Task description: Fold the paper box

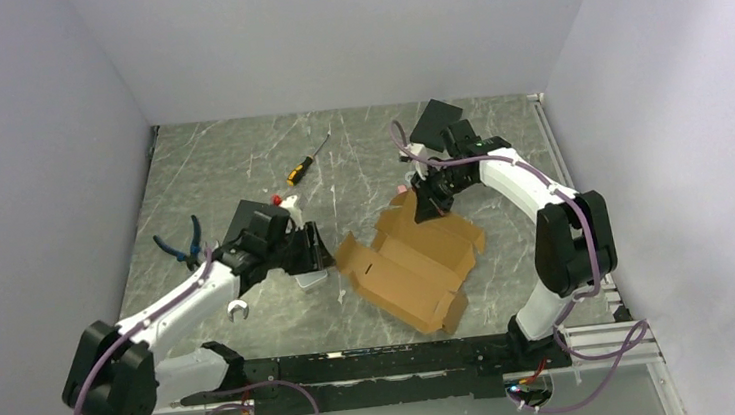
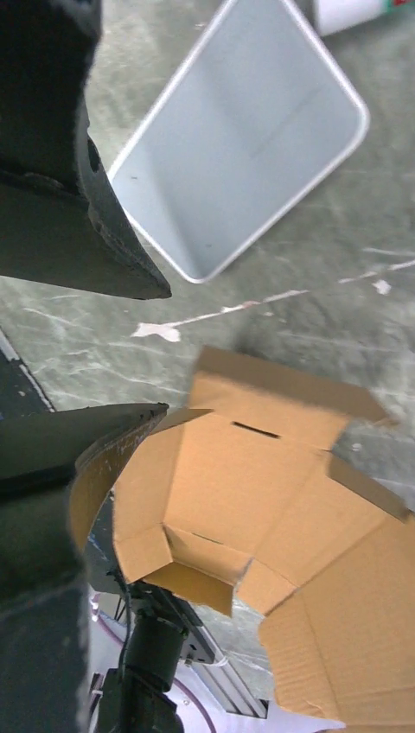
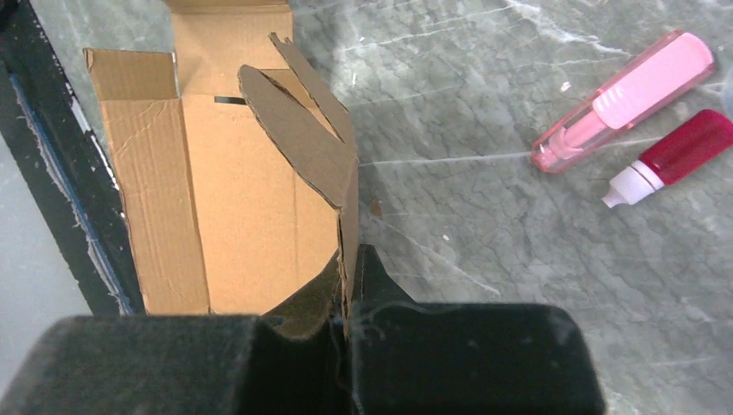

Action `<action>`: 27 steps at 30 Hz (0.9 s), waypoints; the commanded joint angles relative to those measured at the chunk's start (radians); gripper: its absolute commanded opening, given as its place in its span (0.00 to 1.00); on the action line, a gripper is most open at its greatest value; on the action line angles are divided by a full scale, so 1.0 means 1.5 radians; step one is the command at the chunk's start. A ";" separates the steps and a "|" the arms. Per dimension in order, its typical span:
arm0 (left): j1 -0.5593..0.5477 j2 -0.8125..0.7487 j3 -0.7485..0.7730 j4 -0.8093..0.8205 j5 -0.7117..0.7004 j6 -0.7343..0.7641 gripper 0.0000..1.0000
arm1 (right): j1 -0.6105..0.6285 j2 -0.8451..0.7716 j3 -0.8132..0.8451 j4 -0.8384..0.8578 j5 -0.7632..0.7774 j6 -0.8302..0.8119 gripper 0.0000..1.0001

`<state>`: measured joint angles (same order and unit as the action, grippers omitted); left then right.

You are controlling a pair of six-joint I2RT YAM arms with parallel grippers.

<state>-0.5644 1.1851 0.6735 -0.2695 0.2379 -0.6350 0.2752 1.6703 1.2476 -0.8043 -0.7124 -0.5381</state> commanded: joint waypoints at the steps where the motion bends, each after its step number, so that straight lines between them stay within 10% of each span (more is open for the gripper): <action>1: 0.000 -0.092 -0.038 -0.005 0.014 -0.056 0.54 | 0.000 -0.044 -0.001 0.041 0.027 0.008 0.00; 8: 0.001 -0.139 -0.103 0.095 0.088 -0.101 0.71 | 0.000 -0.057 0.002 0.044 0.033 0.012 0.00; 16: 0.000 -0.088 -0.242 0.429 0.154 -0.282 0.37 | 0.000 -0.054 0.000 0.045 0.030 0.013 0.00; 27: -0.053 0.111 -0.214 0.598 0.192 -0.330 0.31 | 0.001 -0.058 0.000 0.050 0.020 0.025 0.00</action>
<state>-0.6136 1.2613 0.3092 0.4564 0.4858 -1.0824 0.2749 1.6150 1.2476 -0.7643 -0.6624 -0.5137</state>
